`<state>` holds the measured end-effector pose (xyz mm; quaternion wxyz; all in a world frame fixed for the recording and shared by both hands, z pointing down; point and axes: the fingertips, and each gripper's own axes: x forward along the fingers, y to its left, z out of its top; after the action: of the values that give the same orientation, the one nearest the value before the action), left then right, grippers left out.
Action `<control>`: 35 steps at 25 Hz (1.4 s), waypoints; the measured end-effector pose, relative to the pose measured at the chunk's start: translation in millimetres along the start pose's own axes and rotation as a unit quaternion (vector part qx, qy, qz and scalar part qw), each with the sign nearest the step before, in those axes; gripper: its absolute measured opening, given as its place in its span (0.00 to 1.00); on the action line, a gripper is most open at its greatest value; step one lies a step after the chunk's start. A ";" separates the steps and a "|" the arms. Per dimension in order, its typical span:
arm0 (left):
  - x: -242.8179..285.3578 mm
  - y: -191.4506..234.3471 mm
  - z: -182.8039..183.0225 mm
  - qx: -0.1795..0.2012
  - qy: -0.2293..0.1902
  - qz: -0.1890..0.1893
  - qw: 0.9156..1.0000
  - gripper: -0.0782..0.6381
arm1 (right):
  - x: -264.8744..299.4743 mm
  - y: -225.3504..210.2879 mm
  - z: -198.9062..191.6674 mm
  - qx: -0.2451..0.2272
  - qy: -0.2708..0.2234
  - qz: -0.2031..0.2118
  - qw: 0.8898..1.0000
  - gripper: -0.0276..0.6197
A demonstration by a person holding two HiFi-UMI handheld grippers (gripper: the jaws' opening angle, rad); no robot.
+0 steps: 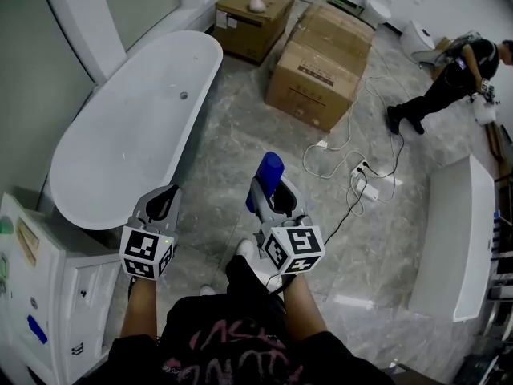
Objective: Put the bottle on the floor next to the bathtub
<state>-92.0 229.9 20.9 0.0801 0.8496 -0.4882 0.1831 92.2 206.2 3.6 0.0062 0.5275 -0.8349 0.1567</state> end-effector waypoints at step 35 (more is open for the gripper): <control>92.3 22.5 52.2 0.010 0.003 0.030 1.000 0.11 | 89.7 -70.7 49.5 -0.006 -0.002 0.043 0.999 0.32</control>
<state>-57.1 128.1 7.8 0.0671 0.8351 -0.5109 0.1926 122.5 86.1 -9.7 0.0012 0.4913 -0.8578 0.1512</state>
